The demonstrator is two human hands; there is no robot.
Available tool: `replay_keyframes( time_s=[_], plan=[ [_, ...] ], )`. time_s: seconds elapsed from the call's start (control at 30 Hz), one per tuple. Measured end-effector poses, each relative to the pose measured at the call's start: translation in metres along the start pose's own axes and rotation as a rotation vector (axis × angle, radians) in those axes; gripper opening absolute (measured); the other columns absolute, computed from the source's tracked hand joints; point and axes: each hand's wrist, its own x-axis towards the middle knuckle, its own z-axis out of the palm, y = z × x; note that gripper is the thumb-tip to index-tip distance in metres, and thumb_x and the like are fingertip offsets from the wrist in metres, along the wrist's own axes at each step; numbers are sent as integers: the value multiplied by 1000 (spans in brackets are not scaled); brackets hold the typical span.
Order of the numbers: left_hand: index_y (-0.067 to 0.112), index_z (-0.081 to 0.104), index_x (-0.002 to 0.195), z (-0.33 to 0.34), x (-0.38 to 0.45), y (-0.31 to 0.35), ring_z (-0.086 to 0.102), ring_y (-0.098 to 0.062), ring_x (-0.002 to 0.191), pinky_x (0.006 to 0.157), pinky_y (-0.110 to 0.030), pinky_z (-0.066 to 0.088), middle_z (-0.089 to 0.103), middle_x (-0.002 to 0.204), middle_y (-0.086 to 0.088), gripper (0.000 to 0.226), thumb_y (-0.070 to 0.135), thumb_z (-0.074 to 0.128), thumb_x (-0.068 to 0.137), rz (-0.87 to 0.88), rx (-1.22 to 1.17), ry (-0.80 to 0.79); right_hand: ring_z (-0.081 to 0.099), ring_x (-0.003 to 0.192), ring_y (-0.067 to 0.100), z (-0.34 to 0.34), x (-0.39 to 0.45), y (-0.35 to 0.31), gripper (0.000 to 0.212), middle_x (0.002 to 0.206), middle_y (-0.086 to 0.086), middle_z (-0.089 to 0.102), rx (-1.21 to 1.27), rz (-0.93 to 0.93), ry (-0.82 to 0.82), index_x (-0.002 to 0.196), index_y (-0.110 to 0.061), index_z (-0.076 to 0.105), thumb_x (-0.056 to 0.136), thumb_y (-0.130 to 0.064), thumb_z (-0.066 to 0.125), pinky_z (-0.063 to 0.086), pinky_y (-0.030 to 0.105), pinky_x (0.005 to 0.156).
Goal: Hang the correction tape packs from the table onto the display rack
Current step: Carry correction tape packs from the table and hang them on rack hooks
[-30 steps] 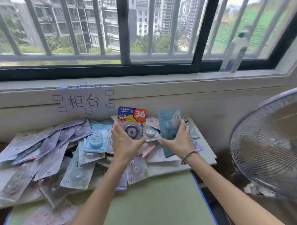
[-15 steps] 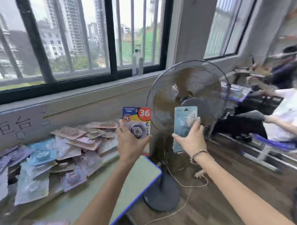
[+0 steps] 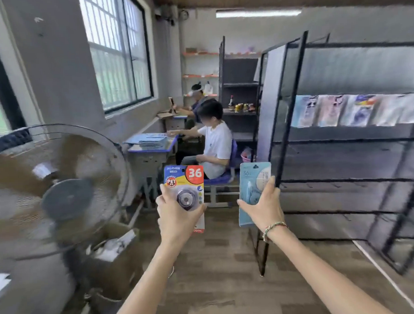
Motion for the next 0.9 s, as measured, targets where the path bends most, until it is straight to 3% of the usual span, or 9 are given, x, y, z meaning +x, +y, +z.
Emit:
replay_keyframes(
  time_s=[0.17, 0.5, 0.9],
  plan=[
    [10, 22, 142, 138, -18, 76, 35, -25, 119, 97, -49, 43, 42, 128, -13, 110, 42, 87, 59, 101, -111, -183, 46, 119, 30, -102, 53, 108, 112, 131, 13, 37, -62, 148, 153, 150, -10, 2, 74, -46, 76, 48, 40, 85],
    [10, 20, 144, 351, -80, 213, 41, -27, 116, 95, -47, 44, 41, 125, -12, 112, 44, 86, 60, 239, -192, -441, 46, 119, 33, -278, 97, 268, 111, 136, 16, 32, -195, 357, 378, 151, -9, -2, 77, -44, 74, 44, 40, 88],
    [15, 27, 135, 548, -116, 304, 48, -26, 111, 92, -55, 44, 42, 117, -4, 105, 53, 83, 55, 303, -185, -664, 50, 112, 32, -360, 156, 413, 111, 130, 13, 34, -222, 543, 516, 150, -11, 2, 74, -47, 75, 49, 38, 82]
  ],
)
